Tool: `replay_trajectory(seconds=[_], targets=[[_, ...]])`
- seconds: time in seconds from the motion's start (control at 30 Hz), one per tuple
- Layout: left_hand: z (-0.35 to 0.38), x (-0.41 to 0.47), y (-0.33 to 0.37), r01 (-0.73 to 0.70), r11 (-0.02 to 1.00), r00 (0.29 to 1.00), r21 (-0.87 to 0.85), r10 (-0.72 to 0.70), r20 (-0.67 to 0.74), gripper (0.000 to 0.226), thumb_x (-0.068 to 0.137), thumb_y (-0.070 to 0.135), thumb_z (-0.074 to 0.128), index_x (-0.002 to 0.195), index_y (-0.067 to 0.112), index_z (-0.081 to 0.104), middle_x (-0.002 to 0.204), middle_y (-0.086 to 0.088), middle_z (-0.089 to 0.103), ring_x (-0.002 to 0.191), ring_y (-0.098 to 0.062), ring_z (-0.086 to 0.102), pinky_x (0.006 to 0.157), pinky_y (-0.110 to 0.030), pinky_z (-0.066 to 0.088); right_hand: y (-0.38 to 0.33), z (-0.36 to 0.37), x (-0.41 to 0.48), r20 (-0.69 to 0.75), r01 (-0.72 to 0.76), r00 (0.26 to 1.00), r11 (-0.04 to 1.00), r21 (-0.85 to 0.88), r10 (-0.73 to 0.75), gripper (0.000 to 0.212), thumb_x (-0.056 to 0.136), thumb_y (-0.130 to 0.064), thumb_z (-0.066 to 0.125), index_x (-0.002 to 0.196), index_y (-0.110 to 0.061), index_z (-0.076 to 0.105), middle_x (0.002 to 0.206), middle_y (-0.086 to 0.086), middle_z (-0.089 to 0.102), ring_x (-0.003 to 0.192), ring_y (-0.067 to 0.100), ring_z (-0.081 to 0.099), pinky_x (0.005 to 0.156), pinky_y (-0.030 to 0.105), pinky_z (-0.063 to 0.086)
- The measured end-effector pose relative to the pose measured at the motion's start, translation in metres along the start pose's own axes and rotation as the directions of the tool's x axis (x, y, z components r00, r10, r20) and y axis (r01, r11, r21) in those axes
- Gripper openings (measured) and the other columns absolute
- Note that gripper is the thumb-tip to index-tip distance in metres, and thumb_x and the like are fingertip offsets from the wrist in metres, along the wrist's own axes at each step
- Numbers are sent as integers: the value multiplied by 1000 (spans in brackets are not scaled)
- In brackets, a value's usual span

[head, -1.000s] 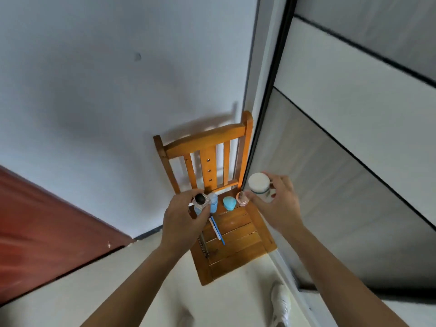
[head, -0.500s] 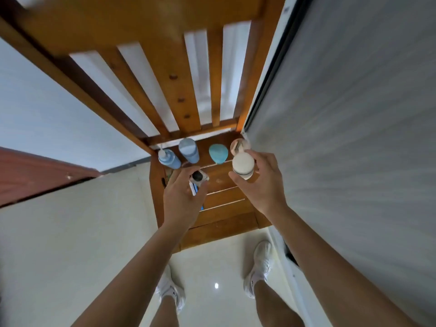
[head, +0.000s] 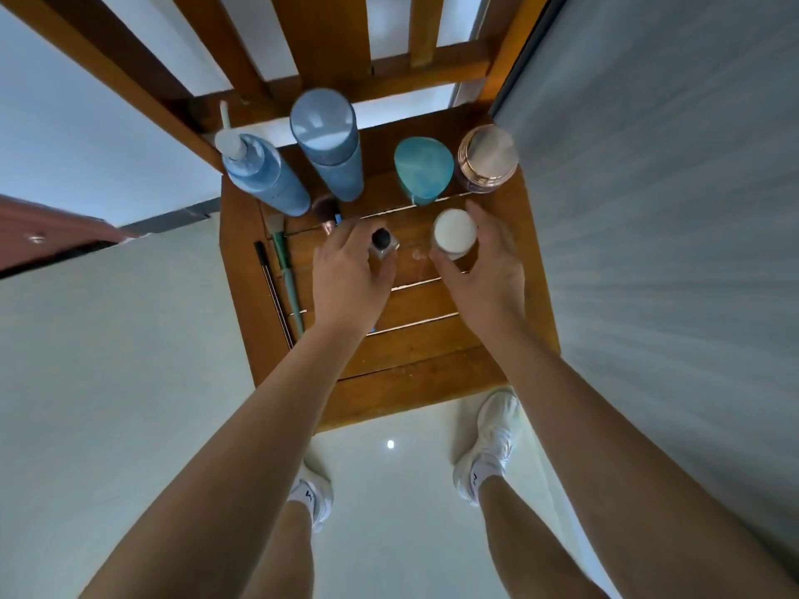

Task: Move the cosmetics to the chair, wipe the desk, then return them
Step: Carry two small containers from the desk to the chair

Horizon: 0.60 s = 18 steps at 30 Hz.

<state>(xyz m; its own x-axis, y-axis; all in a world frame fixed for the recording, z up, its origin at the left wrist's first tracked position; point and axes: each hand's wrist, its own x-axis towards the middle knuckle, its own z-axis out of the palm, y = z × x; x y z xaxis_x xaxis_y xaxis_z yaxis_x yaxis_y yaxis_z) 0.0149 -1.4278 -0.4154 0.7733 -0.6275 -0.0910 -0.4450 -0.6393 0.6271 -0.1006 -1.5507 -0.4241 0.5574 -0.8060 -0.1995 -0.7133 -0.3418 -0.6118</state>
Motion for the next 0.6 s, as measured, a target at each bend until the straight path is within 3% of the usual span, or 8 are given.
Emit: replay_trajectory(seconds=[0.1, 0.27, 0.43, 0.6], targets=[[7, 4, -3, -6, 999, 1000, 49, 7, -19, 39, 92, 21, 67, 130, 16, 59, 128, -3, 64, 122, -23, 56, 102, -29, 31, -4, 4, 3, 20, 8, 1000, 1000, -16, -8, 80, 89, -42, 73, 155, -27, 31, 153, -2, 46, 140, 20, 45, 109, 45, 44], [-7, -9, -1, -53, 998, 996, 33, 55, -71, 45, 95, 27, 64, 137, 14, 54, 139, -7, 57, 132, -26, 49, 110, -45, 41, -10, -9, -12, 18, 31, 999, 997, -74, -29, 81, 92, -56, 63, 156, -26, 24, 160, 0, 35, 145, 23, 37, 112, 49, 43], [-67, -37, 24, -34, 968, 991, 249, 64, -114, 60, 105, 55, 25, 154, 23, 35, 164, -5, 22, 153, -28, 12, 120, -57, 16, -45, -57, -39, -15, 170, 984, 964, -205, -176, 63, 105, -61, 19, 160, -31, 13, 168, 1, 15, 153, 26, 22, 117, 52, 32], [-188, -60, 67, 8, 930, 988, 368, 49, -145, 65, 102, 59, 15, 159, 28, 15, 168, -5, 2, 154, -30, -5, 118, -66, 5, -137, -130, -68, -74, 271, 954, 940, -207, -292, 64, 105, -59, 18, 160, -25, 20, 168, 10, 11, 154, 30, 15, 122, 50, 23]])
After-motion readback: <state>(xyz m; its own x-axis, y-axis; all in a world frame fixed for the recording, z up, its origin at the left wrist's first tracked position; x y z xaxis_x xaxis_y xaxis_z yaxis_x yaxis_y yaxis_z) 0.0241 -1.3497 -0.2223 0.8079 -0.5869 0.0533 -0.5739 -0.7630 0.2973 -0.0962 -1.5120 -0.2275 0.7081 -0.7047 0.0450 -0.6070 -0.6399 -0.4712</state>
